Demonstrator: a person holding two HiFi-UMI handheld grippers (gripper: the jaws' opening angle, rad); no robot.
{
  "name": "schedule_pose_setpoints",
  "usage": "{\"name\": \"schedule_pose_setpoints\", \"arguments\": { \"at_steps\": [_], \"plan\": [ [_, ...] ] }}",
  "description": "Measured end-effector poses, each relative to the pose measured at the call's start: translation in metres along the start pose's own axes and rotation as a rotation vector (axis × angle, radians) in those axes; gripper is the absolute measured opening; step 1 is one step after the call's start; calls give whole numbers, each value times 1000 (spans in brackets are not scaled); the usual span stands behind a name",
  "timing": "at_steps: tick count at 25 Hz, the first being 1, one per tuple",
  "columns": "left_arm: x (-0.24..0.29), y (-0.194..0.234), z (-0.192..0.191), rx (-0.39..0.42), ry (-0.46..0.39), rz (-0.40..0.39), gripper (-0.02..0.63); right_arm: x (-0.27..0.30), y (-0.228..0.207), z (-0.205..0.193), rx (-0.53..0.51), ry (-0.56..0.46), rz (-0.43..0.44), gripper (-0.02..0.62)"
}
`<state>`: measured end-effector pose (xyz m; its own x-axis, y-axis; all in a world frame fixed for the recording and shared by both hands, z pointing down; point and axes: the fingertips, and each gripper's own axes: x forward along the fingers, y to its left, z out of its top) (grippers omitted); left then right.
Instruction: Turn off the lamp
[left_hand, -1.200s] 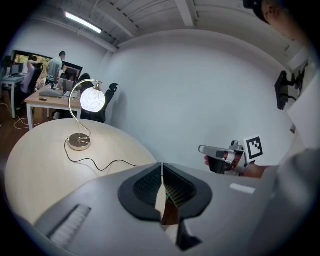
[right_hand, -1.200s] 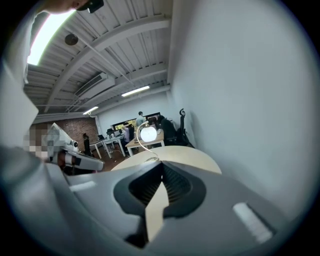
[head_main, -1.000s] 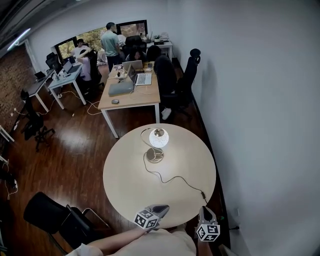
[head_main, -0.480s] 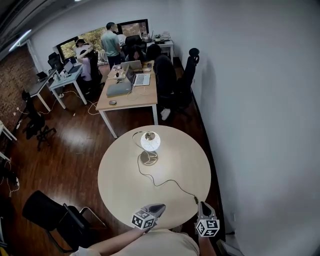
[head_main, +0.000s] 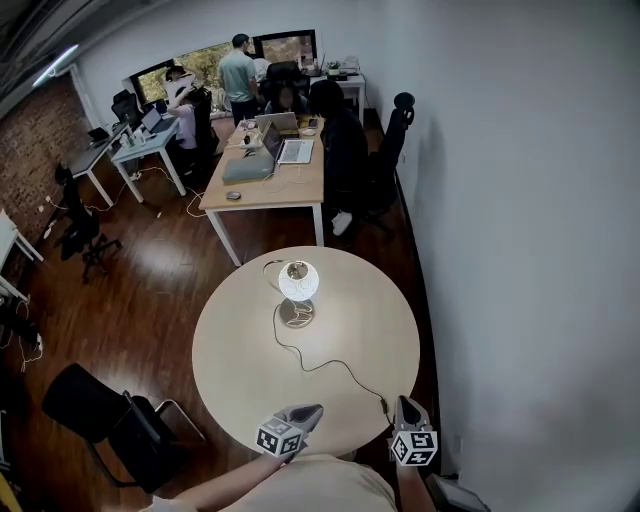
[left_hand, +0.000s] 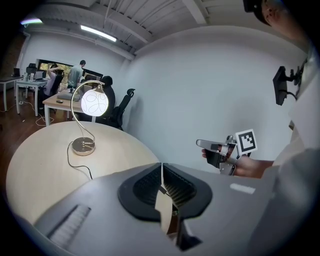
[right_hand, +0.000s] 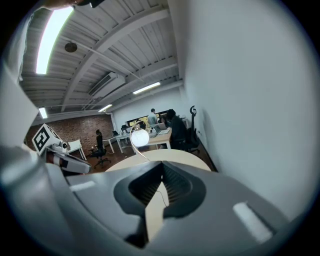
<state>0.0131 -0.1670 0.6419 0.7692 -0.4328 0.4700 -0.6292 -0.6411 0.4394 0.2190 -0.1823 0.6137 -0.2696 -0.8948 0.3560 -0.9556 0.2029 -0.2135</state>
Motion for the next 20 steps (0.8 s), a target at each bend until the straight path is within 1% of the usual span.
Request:
{"name": "schedule_pose_setpoints", "arguments": {
  "at_steps": [9, 20],
  "plan": [
    [13, -5, 0, -27, -4, 55, 0, 12, -27, -5, -5, 30, 38, 0],
    [18, -12, -12, -51, 1, 114, 0, 23, -50, -23, -25, 79, 77, 0]
  ]
}}
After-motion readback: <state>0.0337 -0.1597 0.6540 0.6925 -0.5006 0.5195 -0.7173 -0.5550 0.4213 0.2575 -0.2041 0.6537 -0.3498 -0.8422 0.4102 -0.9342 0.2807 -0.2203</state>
